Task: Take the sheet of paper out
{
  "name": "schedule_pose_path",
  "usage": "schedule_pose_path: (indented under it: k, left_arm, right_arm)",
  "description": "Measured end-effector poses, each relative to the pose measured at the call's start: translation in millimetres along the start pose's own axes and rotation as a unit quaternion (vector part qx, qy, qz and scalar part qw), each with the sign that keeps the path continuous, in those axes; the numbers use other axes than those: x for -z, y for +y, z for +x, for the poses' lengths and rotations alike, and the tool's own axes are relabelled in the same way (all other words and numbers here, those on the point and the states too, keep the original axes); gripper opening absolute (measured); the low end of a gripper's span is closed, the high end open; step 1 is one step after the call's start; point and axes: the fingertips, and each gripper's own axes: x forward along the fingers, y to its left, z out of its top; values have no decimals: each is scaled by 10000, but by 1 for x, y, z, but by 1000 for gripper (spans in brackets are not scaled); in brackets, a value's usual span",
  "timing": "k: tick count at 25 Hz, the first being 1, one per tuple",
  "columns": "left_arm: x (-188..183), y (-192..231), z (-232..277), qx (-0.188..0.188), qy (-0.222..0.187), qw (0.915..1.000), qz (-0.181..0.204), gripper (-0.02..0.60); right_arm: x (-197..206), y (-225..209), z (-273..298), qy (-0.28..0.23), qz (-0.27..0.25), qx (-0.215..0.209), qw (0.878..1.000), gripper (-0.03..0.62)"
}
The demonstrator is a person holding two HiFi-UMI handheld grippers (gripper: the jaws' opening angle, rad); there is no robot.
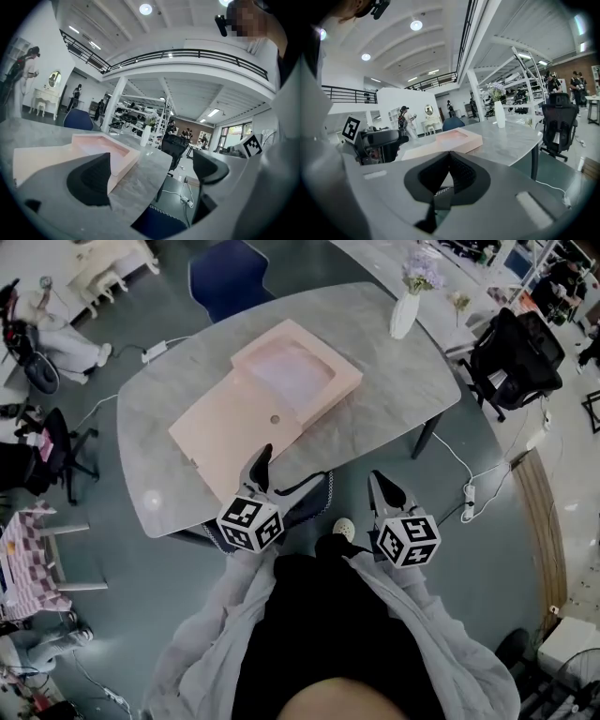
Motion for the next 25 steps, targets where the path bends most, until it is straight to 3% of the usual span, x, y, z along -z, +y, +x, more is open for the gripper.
schedule_pose_path:
  k: [11, 16, 21, 25]
  left_arm:
    - [-10, 26, 28, -690, -71, 9974, -206, 529]
    - [-20, 36, 40, -722, -264, 9940, -779, 526]
    - [-24, 46, 49, -698, -193, 9904, -1180, 526]
    - [-27, 60, 54, -685, -232, 9835, -1656, 525]
  right_arm:
    - [-17, -20, 50, 294, -248, -873, 9954, 9]
    - [-22, -29, 66, 408, -336, -1169, 9917, 9]
    - [-23, -28, 76, 535, -333, -1371, 9886, 9]
    - [-20, -24, 86, 587, -288, -1460, 9871, 9]
